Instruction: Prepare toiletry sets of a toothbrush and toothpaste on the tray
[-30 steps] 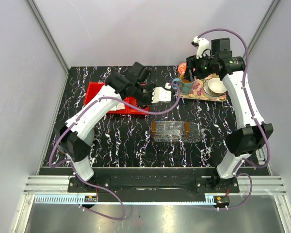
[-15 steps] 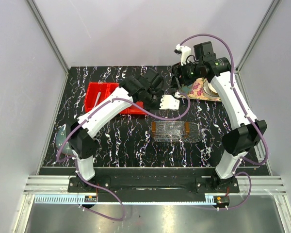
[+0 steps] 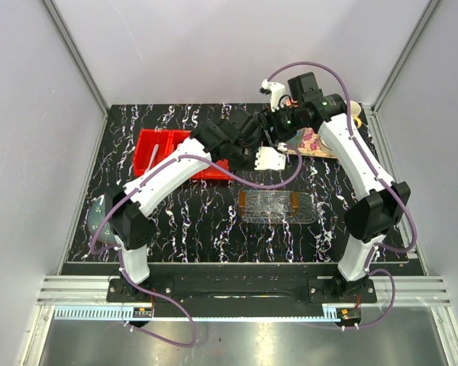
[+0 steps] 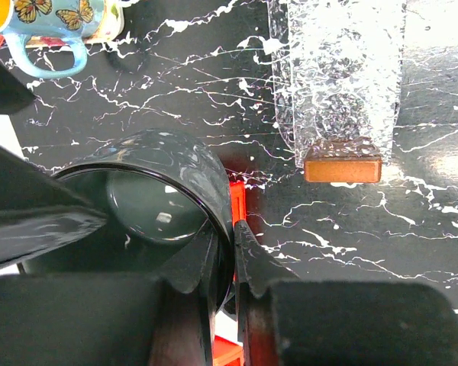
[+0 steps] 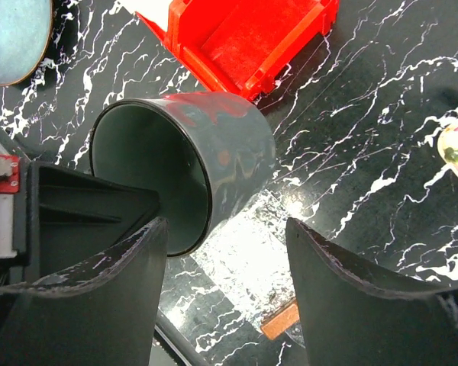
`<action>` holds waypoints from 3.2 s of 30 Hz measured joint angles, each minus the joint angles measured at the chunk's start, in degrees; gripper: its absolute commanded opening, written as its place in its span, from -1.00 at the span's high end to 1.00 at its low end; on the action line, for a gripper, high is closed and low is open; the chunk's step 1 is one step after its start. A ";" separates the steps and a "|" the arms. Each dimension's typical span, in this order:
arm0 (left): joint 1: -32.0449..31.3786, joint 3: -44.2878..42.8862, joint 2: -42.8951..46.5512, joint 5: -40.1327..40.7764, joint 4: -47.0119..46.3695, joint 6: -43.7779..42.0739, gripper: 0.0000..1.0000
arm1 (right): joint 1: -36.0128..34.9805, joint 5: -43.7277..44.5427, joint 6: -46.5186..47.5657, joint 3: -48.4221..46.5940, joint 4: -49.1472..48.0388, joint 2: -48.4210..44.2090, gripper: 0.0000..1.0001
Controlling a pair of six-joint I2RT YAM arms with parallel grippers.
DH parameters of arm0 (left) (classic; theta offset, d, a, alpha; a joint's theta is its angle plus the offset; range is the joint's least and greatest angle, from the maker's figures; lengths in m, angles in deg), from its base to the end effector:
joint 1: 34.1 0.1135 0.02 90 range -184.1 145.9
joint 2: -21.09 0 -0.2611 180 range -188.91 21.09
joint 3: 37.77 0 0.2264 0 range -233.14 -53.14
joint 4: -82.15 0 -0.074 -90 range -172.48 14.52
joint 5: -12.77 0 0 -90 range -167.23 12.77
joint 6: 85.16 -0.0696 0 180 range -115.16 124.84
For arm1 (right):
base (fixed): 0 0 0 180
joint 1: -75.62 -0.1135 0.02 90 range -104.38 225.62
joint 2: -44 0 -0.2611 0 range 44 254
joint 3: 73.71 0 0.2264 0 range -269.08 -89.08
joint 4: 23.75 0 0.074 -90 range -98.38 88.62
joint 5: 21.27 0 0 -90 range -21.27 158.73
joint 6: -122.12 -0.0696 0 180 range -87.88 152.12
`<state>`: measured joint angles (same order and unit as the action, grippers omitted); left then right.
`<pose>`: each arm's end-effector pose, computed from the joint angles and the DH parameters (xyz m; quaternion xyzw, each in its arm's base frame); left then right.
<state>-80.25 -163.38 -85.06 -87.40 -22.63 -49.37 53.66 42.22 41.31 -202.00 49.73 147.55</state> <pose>0.2587 -0.2871 0.3219 0.7478 0.5896 -0.0639 0.2984 0.3377 0.1697 0.3596 -0.3224 0.8558 0.2514 0.3170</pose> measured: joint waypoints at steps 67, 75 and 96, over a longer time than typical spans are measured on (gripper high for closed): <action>12.13 23.02 28.20 2.01 -26.97 28.02 -0.63 | 14.29 23.63 19.50 13.38 1.57 -4.87 1.00; 16.72 31.23 28.22 -2.56 -26.67 28.85 -0.63 | 15.02 22.21 34.05 24.46 1.97 -8.28 1.00; 23.67 36.96 30.05 -7.06 -30.08 30.75 -0.63 | 15.34 13.90 61.86 40.26 -2.89 -12.96 1.00</action>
<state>-56.58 -126.42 -55.00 -94.46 -52.70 -18.62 69.00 56.12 103.16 -161.74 46.85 134.59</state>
